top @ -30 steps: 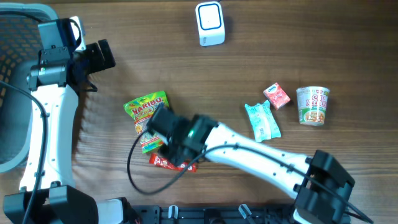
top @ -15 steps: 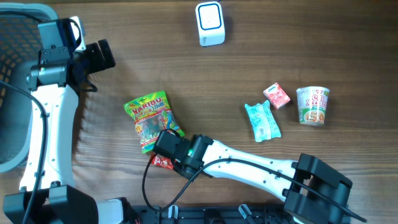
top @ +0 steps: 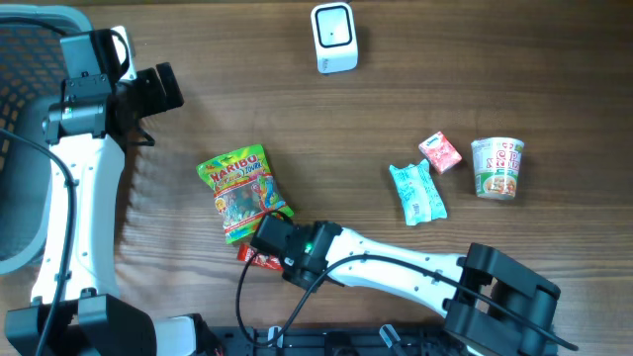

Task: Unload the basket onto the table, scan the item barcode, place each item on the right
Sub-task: 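Lower and close the right gripper on the Nescafe stick end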

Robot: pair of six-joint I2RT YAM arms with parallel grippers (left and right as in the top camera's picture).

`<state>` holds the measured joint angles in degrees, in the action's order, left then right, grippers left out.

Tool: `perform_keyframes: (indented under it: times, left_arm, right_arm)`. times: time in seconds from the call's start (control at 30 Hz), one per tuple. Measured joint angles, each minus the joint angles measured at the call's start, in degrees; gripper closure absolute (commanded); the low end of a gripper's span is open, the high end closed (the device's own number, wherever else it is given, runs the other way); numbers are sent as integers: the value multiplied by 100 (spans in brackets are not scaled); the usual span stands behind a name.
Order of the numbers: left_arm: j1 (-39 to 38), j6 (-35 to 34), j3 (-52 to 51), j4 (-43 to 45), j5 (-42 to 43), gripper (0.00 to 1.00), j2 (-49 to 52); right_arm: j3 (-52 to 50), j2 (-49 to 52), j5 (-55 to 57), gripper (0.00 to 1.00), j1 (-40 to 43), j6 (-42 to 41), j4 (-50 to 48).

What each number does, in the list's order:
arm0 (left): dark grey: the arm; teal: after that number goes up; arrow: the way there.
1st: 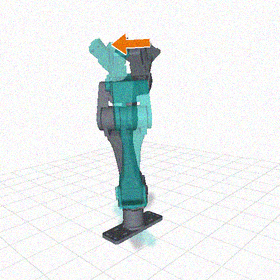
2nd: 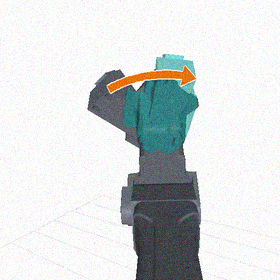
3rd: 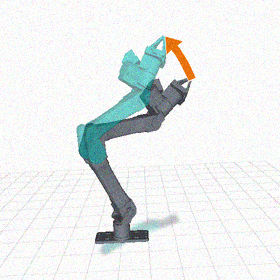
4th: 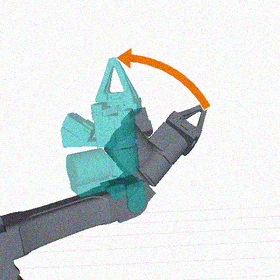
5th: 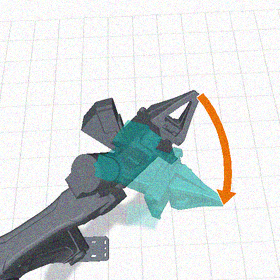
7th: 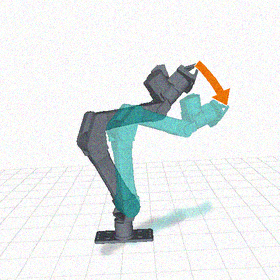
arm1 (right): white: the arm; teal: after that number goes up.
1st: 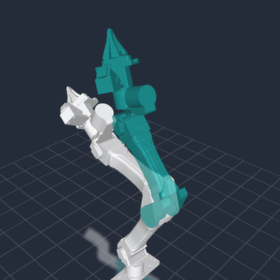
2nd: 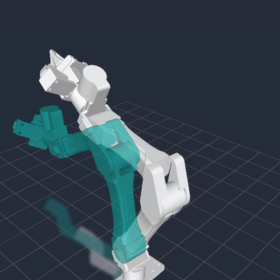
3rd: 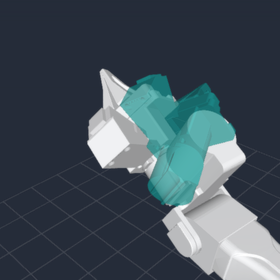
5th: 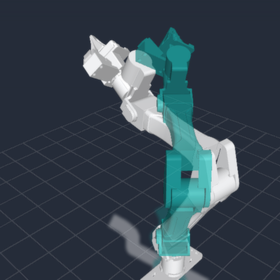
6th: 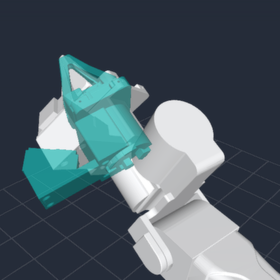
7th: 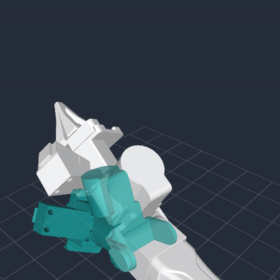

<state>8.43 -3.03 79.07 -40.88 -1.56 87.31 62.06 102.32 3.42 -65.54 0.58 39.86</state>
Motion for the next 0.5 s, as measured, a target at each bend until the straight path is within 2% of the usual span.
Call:
perform_keyframes:
  times: [0.5]
  left_arm:
    - [0,0,0,0,0,0,0]
  right_arm:
    - [-247,0,-68,67,9,431,-501]
